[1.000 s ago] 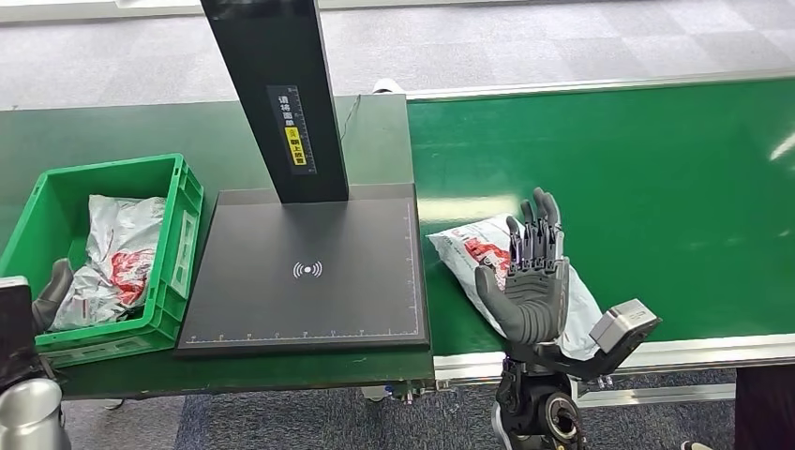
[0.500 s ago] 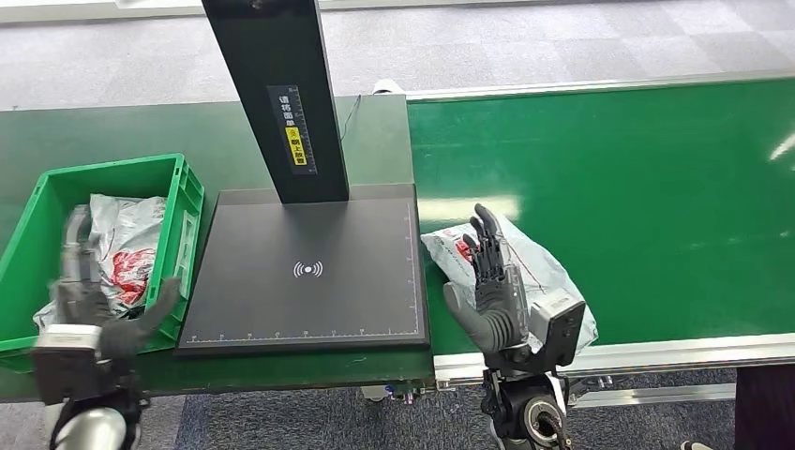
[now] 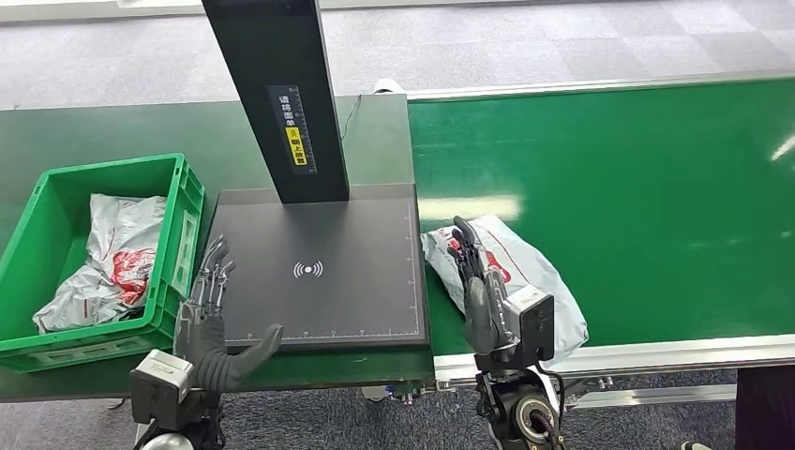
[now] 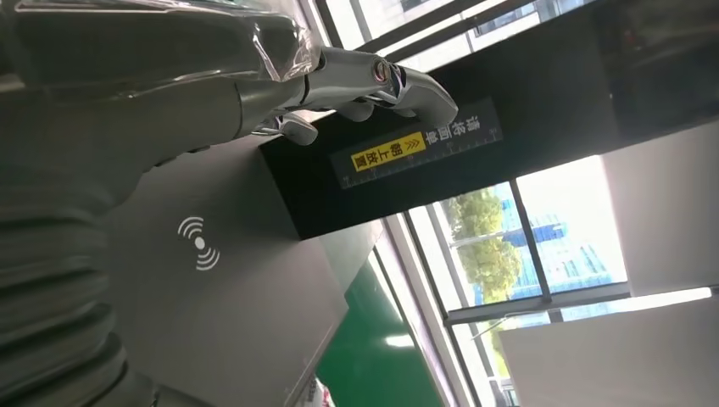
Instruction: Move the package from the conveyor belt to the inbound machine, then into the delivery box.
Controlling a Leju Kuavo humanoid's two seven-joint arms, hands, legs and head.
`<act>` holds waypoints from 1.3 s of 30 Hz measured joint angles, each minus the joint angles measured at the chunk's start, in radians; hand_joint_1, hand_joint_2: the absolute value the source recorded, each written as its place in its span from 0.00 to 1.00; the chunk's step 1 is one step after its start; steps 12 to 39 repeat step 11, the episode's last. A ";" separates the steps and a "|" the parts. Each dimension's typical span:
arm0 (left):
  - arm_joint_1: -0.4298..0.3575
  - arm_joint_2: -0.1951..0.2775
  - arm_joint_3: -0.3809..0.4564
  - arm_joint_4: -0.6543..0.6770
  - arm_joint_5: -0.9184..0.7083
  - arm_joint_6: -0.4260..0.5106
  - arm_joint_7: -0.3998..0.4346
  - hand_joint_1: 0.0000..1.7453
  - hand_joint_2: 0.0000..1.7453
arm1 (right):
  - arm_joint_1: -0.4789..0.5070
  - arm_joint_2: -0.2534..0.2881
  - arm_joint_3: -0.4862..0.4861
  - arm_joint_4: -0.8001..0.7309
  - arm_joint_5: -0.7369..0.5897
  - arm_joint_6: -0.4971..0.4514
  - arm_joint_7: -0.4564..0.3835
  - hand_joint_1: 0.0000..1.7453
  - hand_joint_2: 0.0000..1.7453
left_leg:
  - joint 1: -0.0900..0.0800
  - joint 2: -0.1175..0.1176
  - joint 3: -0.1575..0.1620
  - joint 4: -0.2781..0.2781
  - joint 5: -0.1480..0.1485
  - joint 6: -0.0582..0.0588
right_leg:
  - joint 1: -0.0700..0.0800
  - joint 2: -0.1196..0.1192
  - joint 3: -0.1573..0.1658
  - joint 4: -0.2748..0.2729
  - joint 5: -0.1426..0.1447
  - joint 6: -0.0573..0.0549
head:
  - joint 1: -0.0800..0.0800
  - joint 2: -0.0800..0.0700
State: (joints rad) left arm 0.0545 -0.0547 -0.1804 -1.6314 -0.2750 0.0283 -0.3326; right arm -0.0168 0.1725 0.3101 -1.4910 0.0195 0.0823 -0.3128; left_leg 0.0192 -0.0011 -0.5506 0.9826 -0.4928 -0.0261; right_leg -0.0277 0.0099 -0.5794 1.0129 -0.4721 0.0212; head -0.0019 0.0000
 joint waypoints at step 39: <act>0.002 -0.004 -0.006 0.001 0.000 -0.002 0.000 0.00 1.00 | -0.001 0.000 0.000 0.011 0.000 0.000 0.000 0.00 0.00 | 0.000 0.000 0.000 0.000 0.000 0.000 | 0.000 0.000 0.000 0.000 0.000 0.000 | 0.000 0.000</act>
